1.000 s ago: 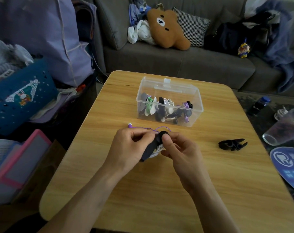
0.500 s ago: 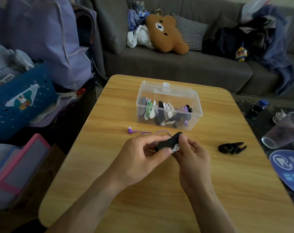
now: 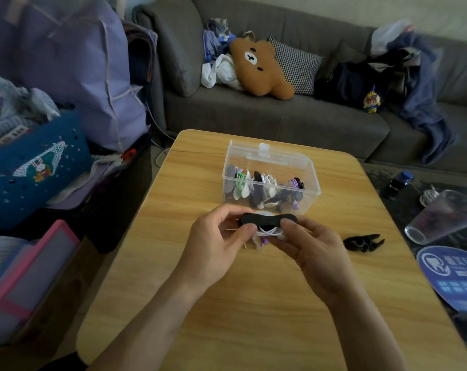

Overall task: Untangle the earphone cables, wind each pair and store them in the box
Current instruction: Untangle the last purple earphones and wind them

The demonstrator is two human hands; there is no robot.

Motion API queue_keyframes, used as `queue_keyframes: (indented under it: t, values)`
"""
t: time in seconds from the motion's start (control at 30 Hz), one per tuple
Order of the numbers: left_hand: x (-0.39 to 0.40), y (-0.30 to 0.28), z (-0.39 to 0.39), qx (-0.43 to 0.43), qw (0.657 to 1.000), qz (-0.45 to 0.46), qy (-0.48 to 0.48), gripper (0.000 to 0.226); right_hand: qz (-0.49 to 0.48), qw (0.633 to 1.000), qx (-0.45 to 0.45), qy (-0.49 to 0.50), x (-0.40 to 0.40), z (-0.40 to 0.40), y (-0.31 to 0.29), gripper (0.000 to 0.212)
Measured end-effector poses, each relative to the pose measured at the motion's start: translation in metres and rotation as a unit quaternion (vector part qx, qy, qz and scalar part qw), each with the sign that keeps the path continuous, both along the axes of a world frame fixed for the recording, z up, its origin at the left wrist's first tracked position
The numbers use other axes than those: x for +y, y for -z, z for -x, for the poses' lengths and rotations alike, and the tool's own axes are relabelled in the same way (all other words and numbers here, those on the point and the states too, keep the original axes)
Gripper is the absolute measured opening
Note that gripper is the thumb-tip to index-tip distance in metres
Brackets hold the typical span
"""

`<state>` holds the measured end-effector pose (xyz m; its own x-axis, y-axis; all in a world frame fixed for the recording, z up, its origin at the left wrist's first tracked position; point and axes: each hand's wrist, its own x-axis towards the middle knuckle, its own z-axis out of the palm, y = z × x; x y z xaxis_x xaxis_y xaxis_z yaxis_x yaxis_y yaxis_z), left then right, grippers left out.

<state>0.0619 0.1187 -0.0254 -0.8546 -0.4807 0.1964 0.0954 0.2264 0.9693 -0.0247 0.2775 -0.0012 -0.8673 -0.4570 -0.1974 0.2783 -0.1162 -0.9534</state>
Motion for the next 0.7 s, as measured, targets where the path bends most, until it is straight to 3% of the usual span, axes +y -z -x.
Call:
queue_keyframes:
  t: [0.07, 0.17, 0.3, 0.47, 0.6, 0.7]
  values:
    - [-0.002, 0.000, 0.001, 0.004, 1.000, 0.010, -0.026, 0.030, -0.061, 0.990, 0.105, 0.069, -0.003, 0.010, -0.014, 0.018]
    - [-0.011, 0.001, 0.002, -0.034, 0.998, 0.041, -0.041, 0.016, -0.155, 0.931, 0.284, 0.170, -0.013, 0.042, -0.039, 0.029]
    - [-0.019, 0.007, 0.002, -0.077, 0.986, 0.144, -0.037, 0.008, -0.305, 0.843, 0.417, 0.149, -0.035, 0.092, -0.046, 0.036]
    - [-0.021, 0.015, 0.005, -0.095, 0.962, 0.256, -0.026, 0.011, -0.425, 0.799, 0.422, 0.064, -0.061, 0.117, -0.026, 0.031]
    - [-0.024, 0.021, 0.005, -0.183, 0.930, 0.320, -0.001, 0.030, -0.525, 0.751, 0.397, -0.052, -0.066, 0.126, -0.028, 0.023]
    - [-0.025, 0.023, 0.005, -0.241, 0.911, 0.334, 0.024, 0.045, -0.574, 0.717, 0.384, -0.095, -0.069, 0.128, -0.038, 0.057]
